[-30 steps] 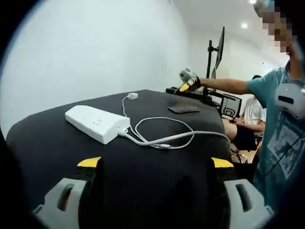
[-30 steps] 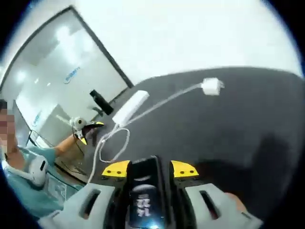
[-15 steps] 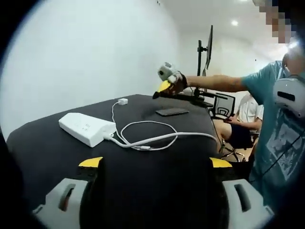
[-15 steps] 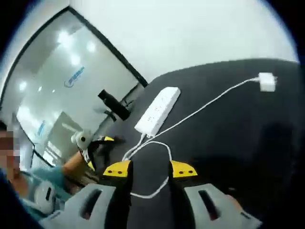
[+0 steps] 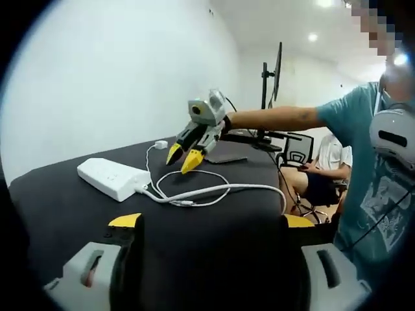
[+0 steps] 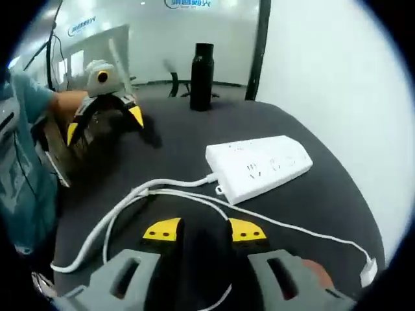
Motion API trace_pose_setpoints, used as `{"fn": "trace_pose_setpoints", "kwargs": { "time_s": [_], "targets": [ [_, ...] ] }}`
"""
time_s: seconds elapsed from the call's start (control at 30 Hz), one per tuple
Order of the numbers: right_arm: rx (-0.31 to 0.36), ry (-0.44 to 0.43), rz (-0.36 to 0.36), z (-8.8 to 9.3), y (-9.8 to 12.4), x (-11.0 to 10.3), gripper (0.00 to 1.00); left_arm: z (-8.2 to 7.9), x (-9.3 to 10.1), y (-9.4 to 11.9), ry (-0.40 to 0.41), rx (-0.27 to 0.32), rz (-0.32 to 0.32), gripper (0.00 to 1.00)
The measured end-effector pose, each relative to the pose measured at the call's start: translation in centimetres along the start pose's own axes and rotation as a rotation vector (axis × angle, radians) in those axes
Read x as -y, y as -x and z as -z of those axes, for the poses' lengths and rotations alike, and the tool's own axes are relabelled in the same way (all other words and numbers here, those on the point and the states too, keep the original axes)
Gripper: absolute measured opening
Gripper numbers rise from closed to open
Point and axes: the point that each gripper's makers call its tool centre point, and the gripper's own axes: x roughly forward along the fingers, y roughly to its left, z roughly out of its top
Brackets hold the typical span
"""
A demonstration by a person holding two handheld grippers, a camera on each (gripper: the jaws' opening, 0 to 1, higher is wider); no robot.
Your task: Connect the charging cable to the phone, plug the charger into the socket, and turn on the power strip switch to charge the phone.
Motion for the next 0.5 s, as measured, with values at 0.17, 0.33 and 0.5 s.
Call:
{"fn": "trace_pose_setpoints", "kwargs": {
  "time_s": [0.17, 0.33, 0.5],
  "targets": [
    [-0.037, 0.009, -0.035, 0.4, -1.2, 1.2, 0.23, 0.2, -0.2, 0.5, 0.011, -0.011, -0.006, 0.79],
    [-0.093, 0.039, -0.075, 1.6, -2.3, 1.7, 0.21, -0.2, -0.7, 0.4, 0.026, -0.003, -0.022, 0.78],
    [-0.085, -0.008, -0.135, 2.1, -2.8, 1.9, 0.05, -0.2, -0.9, -0.3, 0.027, -0.021, -0.030, 0.77]
  ]
}}
